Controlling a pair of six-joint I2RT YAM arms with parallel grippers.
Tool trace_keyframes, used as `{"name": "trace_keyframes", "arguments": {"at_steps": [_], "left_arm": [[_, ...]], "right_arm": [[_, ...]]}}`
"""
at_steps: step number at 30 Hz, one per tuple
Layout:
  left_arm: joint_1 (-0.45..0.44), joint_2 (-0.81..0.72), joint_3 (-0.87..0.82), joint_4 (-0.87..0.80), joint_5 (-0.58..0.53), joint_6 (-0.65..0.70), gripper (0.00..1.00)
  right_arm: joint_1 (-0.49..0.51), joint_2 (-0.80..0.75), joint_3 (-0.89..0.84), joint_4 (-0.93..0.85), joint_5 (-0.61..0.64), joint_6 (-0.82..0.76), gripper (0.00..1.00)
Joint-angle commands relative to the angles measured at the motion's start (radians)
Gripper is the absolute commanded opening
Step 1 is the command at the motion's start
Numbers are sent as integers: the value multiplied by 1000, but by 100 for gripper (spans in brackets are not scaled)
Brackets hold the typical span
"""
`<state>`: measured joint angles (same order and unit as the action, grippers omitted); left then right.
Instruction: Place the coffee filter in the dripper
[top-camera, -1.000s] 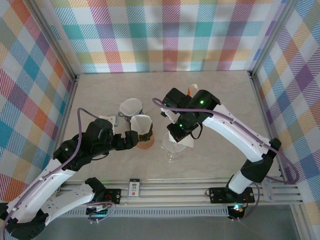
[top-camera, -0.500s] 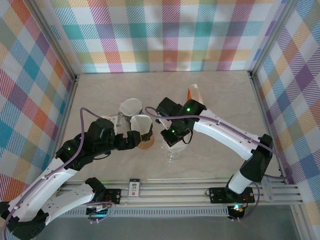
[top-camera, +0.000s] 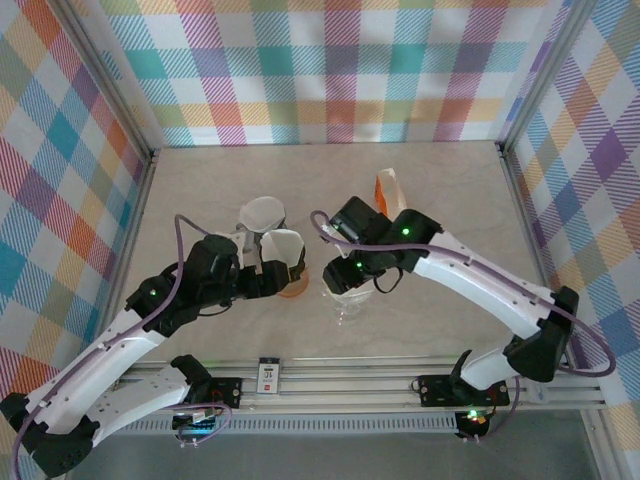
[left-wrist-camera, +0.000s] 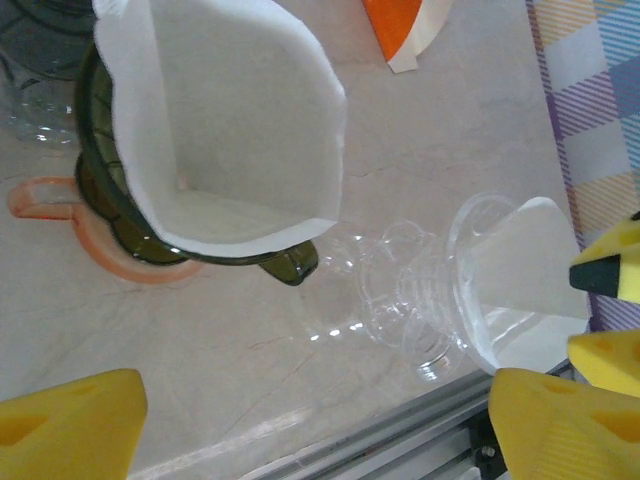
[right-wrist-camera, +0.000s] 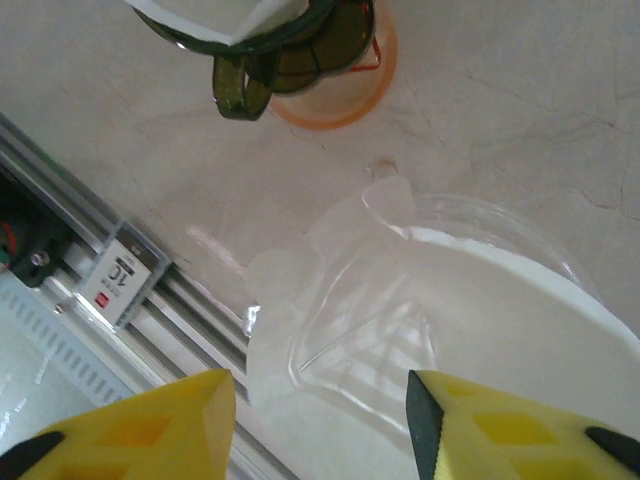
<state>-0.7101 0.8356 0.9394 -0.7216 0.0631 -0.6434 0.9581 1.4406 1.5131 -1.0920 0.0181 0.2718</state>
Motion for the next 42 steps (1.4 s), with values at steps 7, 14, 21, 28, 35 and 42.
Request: {"name": "trace_keyframes", "arguments": {"at_steps": [7, 14, 21, 28, 35, 42], "left_arm": [[-140, 149, 82, 115, -17, -11, 69], [-250, 319, 163, 139, -84, 5, 57], [-259, 399, 186, 119, -121, -18, 42], [-259, 433, 179, 108, -127, -28, 38], [-259, 433, 167, 116, -122, -36, 38], [-259, 444, 172, 114, -119, -32, 38]], "right_arm": [[-47, -145, -87, 33, 99, 29, 57], [-188, -173, -174, 48, 52, 25, 60], [-214, -177, -260, 95, 41, 22, 58], [-216, -162, -305, 125, 42, 21, 60], [-215, -128, -312, 174, -25, 4, 80], [-203, -79, -338, 202, -22, -1, 83]]}}
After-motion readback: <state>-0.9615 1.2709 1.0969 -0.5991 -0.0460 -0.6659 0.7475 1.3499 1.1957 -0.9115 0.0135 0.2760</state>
